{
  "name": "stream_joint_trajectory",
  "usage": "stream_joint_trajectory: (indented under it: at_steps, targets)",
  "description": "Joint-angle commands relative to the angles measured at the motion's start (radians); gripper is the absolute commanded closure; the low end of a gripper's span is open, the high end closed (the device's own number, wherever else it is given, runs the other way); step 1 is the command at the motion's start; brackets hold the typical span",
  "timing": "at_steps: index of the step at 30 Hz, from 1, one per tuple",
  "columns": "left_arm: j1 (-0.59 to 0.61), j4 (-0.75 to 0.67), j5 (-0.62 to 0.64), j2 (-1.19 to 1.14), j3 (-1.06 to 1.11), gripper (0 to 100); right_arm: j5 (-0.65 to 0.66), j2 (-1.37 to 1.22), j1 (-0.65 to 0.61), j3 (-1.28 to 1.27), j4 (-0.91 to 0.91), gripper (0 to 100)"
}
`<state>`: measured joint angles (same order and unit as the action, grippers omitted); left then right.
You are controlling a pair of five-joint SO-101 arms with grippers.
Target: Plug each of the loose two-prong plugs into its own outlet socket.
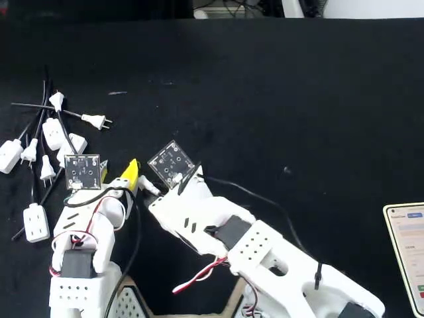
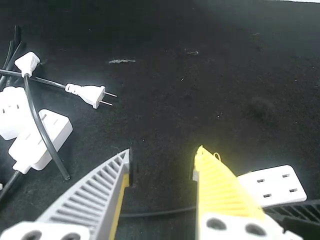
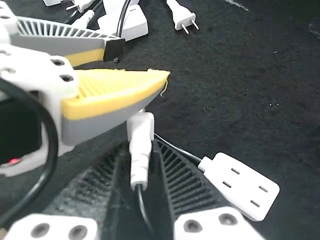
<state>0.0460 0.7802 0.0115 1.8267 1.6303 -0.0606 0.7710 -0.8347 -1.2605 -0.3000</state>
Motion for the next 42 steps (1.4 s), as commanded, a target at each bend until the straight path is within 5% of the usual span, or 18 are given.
stream_joint_trajectory:
  at_steps: [1, 42]
  targets:
    - [-0.013, 0.005, -0.012, -0.003, -0.002, 78, -0.012, 0.038, 0.032, 0.019, 0.043, 98.8]
    - [-0.013, 0.005, -0.012, -0.003, -0.001, 78, -0.063, 0.036, 0.031, 0.021, 0.077, 98.8]
